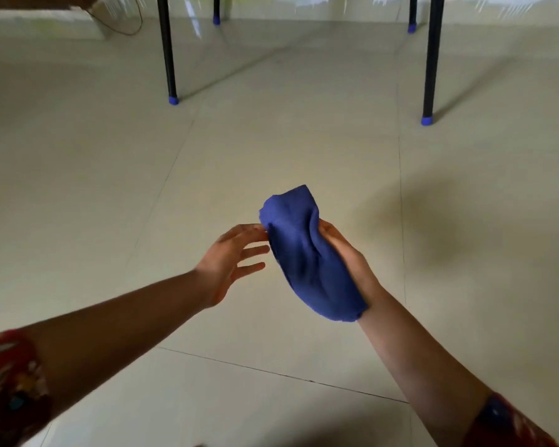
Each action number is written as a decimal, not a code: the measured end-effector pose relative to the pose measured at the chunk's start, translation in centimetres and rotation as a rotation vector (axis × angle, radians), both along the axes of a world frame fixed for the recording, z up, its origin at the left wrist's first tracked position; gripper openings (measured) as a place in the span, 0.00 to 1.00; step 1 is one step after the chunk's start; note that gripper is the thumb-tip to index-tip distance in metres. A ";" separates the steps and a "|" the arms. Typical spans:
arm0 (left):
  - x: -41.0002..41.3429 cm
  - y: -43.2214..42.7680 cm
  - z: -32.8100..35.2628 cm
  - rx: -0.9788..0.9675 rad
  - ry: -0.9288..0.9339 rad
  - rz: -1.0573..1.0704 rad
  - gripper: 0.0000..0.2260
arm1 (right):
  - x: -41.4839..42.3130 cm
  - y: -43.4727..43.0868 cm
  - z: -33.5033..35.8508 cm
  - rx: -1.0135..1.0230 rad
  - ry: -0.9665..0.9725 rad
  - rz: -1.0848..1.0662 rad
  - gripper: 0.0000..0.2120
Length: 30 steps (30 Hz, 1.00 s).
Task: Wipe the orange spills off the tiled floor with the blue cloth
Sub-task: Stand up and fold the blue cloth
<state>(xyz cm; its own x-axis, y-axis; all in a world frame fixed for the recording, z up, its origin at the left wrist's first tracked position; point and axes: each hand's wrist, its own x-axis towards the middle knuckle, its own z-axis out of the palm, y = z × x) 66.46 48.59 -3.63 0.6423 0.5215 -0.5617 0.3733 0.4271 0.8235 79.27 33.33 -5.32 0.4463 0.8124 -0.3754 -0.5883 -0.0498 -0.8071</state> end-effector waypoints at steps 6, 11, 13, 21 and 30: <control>0.4 -0.9 3.1 0.272 -0.010 -0.021 0.06 | -1.1 -0.7 2.9 -0.115 -0.240 -0.075 0.09; 0.4 -1.1 5.2 0.768 -0.168 -0.219 0.02 | -0.2 -2.3 5.0 -0.174 -0.458 -0.148 0.09; 0.9 -1.3 6.4 0.879 -0.215 -0.282 0.03 | 0.4 -2.5 6.4 -0.160 -0.607 -0.148 0.12; 3.4 -0.4 11.7 1.192 -0.395 -0.455 0.03 | 1.9 -0.4 12.4 -0.161 -0.978 0.057 0.11; 4.0 2.0 17.7 0.688 -0.260 -0.672 0.17 | 3.0 0.9 20.3 0.035 -0.776 -0.030 0.07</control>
